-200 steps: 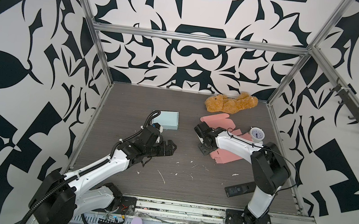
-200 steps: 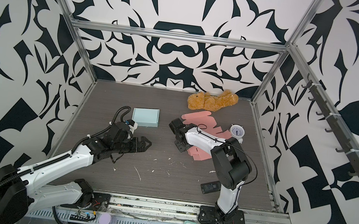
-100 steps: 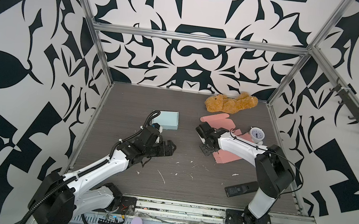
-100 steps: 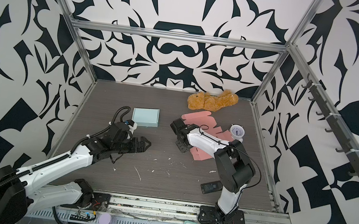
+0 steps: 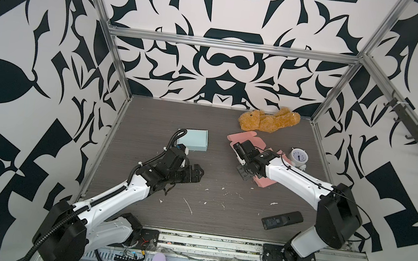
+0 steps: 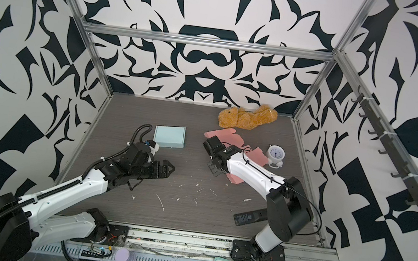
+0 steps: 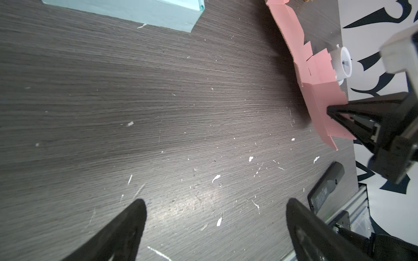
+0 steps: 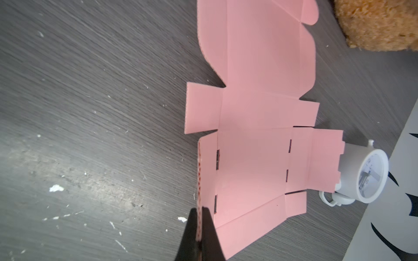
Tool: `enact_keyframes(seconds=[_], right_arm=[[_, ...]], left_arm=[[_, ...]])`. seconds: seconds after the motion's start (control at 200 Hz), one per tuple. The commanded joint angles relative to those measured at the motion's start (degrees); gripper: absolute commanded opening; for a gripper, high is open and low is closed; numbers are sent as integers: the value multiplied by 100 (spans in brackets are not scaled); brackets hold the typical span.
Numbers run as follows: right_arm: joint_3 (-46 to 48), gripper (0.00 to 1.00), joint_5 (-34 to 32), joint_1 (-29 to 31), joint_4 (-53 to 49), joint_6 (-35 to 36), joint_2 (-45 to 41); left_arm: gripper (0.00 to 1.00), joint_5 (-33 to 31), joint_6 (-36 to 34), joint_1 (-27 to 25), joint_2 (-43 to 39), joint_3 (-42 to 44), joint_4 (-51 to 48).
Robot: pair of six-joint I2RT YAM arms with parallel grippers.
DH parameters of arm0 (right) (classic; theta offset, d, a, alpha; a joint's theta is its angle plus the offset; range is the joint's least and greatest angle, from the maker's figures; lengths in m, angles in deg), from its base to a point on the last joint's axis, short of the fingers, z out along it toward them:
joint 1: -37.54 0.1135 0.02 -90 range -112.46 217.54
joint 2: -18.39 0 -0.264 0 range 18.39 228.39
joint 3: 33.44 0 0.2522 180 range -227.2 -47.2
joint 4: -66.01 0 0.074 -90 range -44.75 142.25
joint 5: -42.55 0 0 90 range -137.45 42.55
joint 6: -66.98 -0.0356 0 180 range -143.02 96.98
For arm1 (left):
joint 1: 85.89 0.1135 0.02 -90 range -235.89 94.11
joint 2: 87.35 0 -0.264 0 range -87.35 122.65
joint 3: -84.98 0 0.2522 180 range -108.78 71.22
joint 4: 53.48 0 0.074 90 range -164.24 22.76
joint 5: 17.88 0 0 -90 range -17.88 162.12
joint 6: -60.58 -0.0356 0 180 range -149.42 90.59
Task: Fold the paper box
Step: 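Grasp the pink blank's edge with the right gripper and lift it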
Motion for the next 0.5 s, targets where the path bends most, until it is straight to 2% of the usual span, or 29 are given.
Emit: enact_keyframes(seconds=[0.0, 0.11, 0.28, 0.495], right_arm=[[-8, 0, 178, 13, -46, -184, -662], [84, 0, 392, 13, 64, -202, -1203], [265, 0, 939, 21, 322, -270, -1692], [666, 0, 1381, 111, 838, -135, -2407]], left_arm=[[99, -65, -105, 77, -127, -120, -76], [99, 136, -184, 347, -132, -69, -28], [99, 1072, -181, 1319, -173, 101, 147], [98, 1742, -385, 2334, -219, 158, 145]])
